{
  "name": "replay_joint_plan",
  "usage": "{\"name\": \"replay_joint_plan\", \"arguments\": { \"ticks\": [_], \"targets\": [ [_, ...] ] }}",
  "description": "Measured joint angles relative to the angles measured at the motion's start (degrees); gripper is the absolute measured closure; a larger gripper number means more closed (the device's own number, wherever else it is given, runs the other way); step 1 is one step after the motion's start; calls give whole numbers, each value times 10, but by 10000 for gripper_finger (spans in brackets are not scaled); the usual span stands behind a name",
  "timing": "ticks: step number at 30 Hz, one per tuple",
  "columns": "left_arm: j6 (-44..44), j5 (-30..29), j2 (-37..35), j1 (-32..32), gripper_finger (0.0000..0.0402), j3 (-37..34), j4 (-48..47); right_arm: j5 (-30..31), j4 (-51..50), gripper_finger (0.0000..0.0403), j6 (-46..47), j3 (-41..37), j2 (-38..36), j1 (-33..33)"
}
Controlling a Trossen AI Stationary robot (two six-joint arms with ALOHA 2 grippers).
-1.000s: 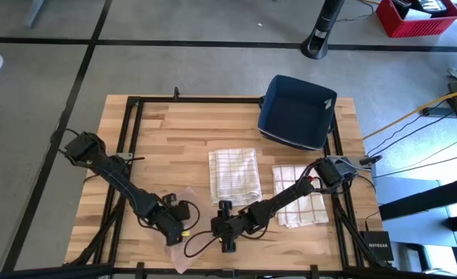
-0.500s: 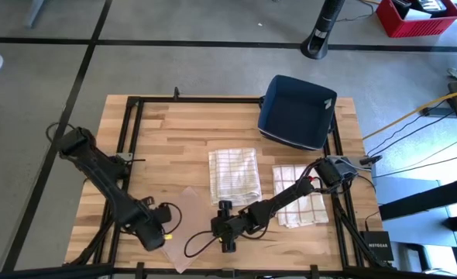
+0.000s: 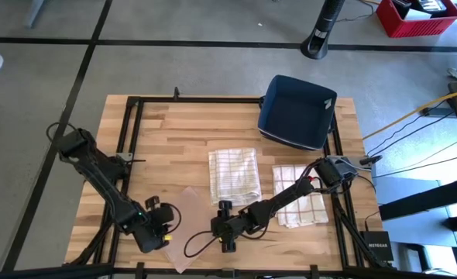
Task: Fold towel
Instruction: Fold the light pink towel, then stack the pink towel on the top white with gray-stripe towel
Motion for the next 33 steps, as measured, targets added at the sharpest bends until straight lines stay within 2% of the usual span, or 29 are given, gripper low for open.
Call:
{"name": "replay_joint_plan", "arguments": {
  "ticks": [4,11,15,18,24,27,30,33],
  "targets": [
    [-26,59,30,-8,309,-15,6,0,2,169,0,0,0,0],
    [-26,71,27,-19,309,-8,20,1,-13,169,-1,21,2,0],
    [11,69,-3,-16,309,12,18,-53,-65,165,23,49,-5,-5],
    [50,56,-32,-1,309,22,22,-63,-89,155,26,49,-24,-4],
    [169,53,-74,54,309,26,59,-3,-184,135,29,51,-73,5],
    [254,53,-76,91,303,26,85,49,-250,132,39,50,-90,24],
    [325,53,-75,139,280,26,84,98,-269,132,56,28,-103,54],
    [395,55,-75,194,243,26,82,116,-237,135,80,-20,-108,77]
  ]
}}
